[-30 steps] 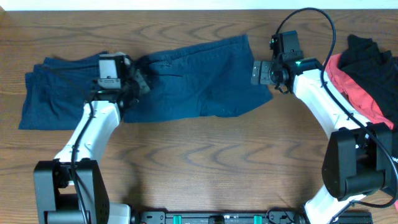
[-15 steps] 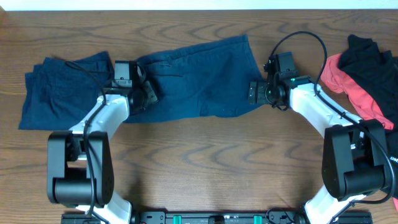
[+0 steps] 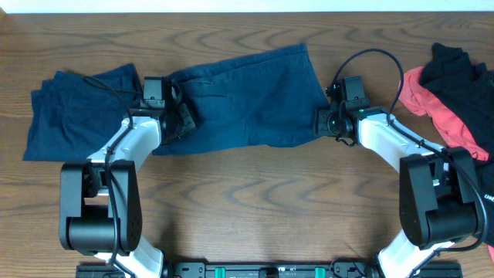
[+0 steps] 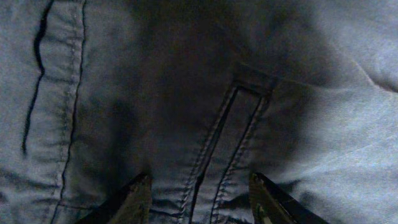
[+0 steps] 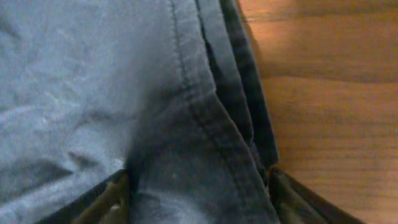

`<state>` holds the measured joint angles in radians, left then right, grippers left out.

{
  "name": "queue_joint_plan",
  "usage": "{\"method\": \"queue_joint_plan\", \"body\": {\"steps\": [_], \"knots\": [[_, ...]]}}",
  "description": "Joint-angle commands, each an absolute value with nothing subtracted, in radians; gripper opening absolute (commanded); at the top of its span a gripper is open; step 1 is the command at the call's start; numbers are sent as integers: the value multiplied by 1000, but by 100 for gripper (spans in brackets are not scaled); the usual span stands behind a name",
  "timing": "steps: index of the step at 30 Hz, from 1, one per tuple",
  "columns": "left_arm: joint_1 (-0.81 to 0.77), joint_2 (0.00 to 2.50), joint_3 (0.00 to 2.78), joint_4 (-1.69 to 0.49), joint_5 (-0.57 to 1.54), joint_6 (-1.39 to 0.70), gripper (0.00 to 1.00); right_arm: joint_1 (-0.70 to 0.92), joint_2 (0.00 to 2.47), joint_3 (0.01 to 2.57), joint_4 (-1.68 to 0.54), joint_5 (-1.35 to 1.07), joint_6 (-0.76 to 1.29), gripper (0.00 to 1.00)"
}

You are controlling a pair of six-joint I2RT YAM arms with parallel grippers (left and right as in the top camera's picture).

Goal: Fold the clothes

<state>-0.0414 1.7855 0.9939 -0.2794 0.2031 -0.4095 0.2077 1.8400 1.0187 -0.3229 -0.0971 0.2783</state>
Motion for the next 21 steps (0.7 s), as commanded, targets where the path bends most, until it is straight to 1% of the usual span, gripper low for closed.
{"method": "queue_joint_plan", "body": {"steps": [1,2,4,6,9,14,17,21], "knots": [[-46,1799,999,-307,190,-393,53,205,1835,1011,-321,-71,292,43],[-46,1799,999,-311,190,-393,53,205,1835,1011,-320,-59,303,33],[-46,1799,999,-318,190,-393,53,204,1835,1011,-320,-26,318,20],[-46,1799,999,-326,190,-393,53,203,1835,1011,-322,4,318,2],[-45,1799,999,-336,190,-393,53,200,1833,1011,-350,47,333,1],[-46,1799,999,-362,190,-393,52,190,1819,1011,-479,175,472,1],[-46,1799,999,-422,191,-392,45,187,1795,1011,-531,210,501,1],[-46,1799,999,-542,191,-337,43,188,1739,1011,-593,209,503,1]]}}
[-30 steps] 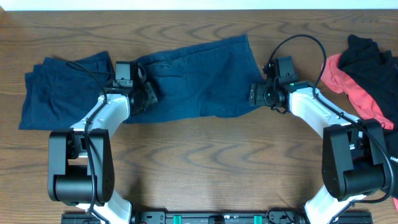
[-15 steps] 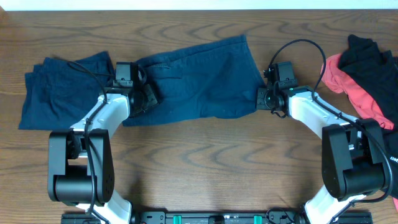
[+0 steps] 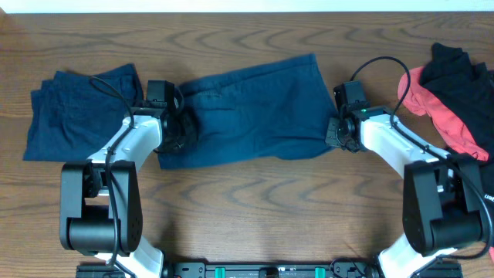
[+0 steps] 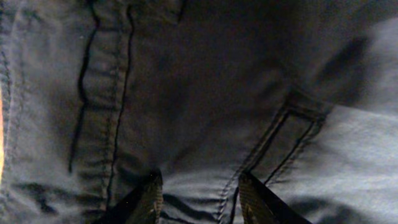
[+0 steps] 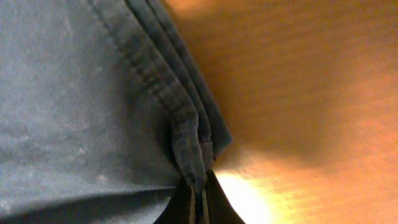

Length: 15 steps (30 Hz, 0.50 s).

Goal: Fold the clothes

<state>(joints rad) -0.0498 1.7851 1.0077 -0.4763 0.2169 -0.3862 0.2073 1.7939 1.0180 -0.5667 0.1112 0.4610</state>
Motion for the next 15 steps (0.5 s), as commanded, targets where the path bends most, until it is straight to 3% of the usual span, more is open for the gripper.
{"method": "queue_joint_plan", "body": {"steps": [1,8,11,15], "knots": [[-46,1799,999,-569,191,-319,43,189,1721,1011,-617,209,518,1],[-46,1797,999,-693,191,-290,43,194,1579,1011,-801,196,582,1],[-46,1788,999,-734,191,-289,42,194,1535,1011,-776,199,531,2],[-44,1753,999,-738,191,-289,42,194,1531,1011,-649,198,462,17]]}}
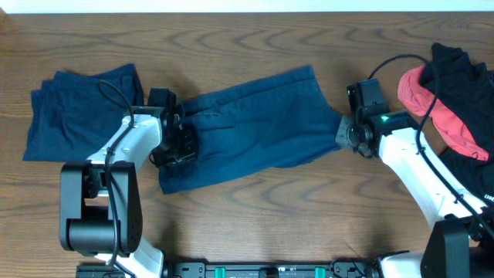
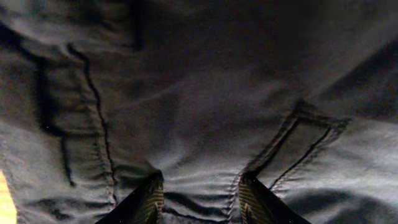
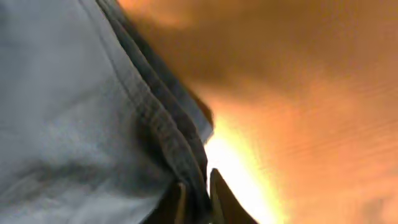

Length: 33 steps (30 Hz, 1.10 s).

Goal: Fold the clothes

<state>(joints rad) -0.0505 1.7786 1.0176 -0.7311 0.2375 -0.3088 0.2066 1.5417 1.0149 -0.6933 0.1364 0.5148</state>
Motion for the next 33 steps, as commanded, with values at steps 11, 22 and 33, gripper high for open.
{"method": "queue_joint_plan", "body": {"steps": [11,22,33], "knots": [[-44,1562,999,-664,191,-334,54,183,1583,1018,-570,247,458,61],[-47,1567,999,-639,251,-334,54,154,1707,1150,-291,-177,197,55],[-47,1569,971,-651,250,-334,54,157,2115,1631,-614,-211,132,67]]}}
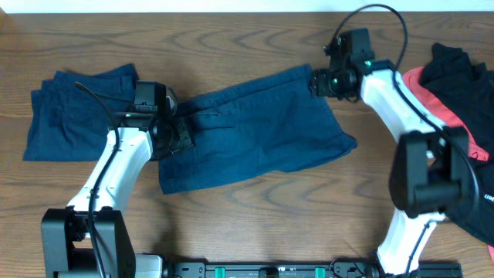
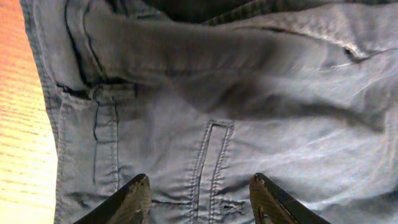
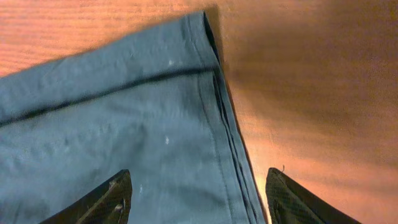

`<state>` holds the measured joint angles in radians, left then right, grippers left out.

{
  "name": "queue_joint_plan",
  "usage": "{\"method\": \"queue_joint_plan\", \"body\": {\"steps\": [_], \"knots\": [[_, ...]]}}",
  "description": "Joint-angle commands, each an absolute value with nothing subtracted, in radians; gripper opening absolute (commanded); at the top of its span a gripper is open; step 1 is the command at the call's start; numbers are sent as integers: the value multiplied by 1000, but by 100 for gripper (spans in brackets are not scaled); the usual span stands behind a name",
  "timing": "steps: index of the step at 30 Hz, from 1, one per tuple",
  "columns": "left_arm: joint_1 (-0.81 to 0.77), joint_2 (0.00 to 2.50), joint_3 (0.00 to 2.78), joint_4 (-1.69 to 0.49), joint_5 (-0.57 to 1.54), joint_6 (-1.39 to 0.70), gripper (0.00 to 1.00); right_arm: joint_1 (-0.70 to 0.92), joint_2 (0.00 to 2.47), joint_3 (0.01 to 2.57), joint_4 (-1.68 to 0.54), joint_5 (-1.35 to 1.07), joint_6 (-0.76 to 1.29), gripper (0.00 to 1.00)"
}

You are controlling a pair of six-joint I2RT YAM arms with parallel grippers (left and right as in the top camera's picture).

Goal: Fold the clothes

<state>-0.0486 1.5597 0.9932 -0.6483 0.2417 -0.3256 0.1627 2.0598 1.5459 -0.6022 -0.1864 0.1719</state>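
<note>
Dark blue shorts lie spread flat and slightly aslant across the middle of the table. My left gripper sits at their waistband end; in the left wrist view it is open, its fingers straddling a belt loop. My right gripper is at the far right corner of the leg hem; in the right wrist view it is open over the hem, with nothing pinched.
A folded blue garment lies at the left, close behind my left arm. A heap of red and black clothes sits at the right edge. Bare wooden table runs along the front.
My right gripper was shut on the hem at the shorts' right edge; now it is open at their far right corner. My left gripper's jaws stand wider apart over the waistband.
Both grippers were first open at the two ends of the shorts. Then the right one was shut on the hem and the left jaws were narrower on the waistband. The shorts then lay further right and stretched out. Now both grippers are open and the shorts lie flat.
</note>
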Motion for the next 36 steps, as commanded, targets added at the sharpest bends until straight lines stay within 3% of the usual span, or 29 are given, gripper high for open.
{"method": "queue_joint_plan", "body": {"steps": [1,4,22,34,36], "knots": [[-47,1569,966,-650,250,-334,54,159,2131,1651,-610,-210,133,66],[-47,1570,953,-645,250,-334,54,164,2160,1670,-568,-211,133,59],[-47,1570,952,-623,250,-334,54,184,2288,1669,-476,-226,134,55],[-47,1570,952,-619,250,-334,54,189,2296,1670,-437,-227,134,29],[-47,1570,952,-619,250,-334,54,188,2296,1670,-437,-211,142,36]]}}
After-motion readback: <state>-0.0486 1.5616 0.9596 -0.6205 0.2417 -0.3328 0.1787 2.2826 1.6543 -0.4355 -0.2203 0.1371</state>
